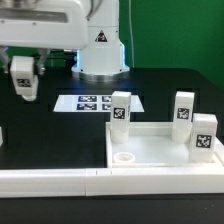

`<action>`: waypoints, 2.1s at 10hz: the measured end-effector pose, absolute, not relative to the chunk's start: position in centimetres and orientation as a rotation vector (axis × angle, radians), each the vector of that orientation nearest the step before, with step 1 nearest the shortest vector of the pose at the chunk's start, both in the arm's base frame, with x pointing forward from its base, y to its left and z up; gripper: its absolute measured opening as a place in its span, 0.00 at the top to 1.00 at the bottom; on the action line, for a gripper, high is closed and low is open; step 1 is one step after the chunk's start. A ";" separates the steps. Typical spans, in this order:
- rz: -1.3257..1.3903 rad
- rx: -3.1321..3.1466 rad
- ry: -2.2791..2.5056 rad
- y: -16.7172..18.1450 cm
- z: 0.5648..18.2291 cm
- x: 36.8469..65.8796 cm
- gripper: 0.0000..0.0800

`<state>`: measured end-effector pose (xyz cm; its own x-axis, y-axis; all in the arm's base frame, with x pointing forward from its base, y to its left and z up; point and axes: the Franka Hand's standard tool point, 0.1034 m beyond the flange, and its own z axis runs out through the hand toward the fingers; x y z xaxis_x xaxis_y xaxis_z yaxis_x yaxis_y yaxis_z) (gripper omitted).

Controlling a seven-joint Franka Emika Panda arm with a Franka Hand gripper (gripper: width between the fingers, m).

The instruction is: Assemble square table

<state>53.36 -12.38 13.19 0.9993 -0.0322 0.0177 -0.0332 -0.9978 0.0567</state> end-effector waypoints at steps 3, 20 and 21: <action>0.344 3.090 -0.291 -6.3 15.9 58.8 0.64; 0.758 2.949 -0.270 1.1 9.6 60.6 0.64; 0.774 2.943 -0.275 0.8 9.9 61.3 0.64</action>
Offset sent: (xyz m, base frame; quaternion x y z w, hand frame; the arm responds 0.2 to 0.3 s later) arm 0.0396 0.0675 0.0298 0.0302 0.1766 0.0984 0.9789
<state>61.32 0.78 9.92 0.8558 -0.1511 0.4948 -0.1947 -0.9802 0.0374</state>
